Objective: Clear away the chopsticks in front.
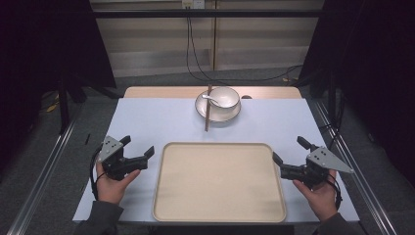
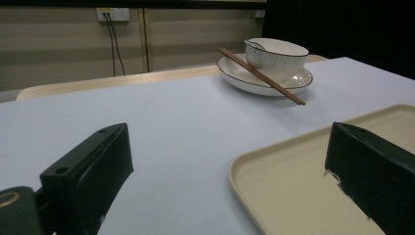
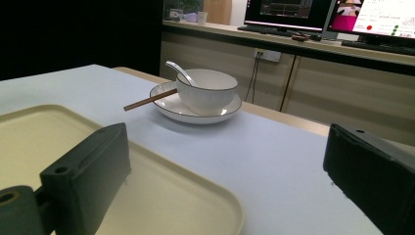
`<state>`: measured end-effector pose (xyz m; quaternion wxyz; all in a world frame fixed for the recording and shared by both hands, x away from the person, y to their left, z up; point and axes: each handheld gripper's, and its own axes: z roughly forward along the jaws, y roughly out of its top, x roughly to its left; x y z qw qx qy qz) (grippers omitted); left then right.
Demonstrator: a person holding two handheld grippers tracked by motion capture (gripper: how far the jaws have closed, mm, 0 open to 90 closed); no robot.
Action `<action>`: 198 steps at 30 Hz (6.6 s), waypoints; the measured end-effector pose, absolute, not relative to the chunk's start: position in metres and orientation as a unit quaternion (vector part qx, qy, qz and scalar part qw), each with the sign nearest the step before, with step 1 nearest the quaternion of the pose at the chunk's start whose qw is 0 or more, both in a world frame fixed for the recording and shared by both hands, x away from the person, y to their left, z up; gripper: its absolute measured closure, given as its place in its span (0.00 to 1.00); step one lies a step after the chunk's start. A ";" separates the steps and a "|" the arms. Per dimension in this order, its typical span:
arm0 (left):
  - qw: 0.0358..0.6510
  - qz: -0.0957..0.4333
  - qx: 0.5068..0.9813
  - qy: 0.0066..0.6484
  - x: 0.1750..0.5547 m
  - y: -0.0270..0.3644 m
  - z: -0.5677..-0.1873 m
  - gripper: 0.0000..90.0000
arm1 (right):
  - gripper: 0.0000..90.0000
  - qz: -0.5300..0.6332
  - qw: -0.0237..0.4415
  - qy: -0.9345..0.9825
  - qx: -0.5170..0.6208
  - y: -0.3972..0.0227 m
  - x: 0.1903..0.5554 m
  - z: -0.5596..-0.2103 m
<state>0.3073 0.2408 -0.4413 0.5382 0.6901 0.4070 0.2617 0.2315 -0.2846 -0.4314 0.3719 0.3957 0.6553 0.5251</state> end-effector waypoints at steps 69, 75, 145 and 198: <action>0.408 0.201 0.744 0.490 0.494 0.042 -0.457 0.47 | 0.05 0.538 0.350 0.648 0.410 -0.296 0.225 -0.430; 0.398 0.201 0.750 0.489 0.498 0.036 -0.460 0.57 | 0.05 0.539 0.352 0.645 0.411 -0.297 0.225 -0.430; 0.509 0.150 0.607 0.592 0.320 0.144 -0.428 0.96 | 0.05 0.532 0.352 0.653 0.408 -0.293 0.227 -0.432; 0.483 0.140 0.603 0.619 0.192 0.161 -0.476 0.95 | 0.05 0.527 0.349 0.661 0.404 -0.290 0.227 -0.433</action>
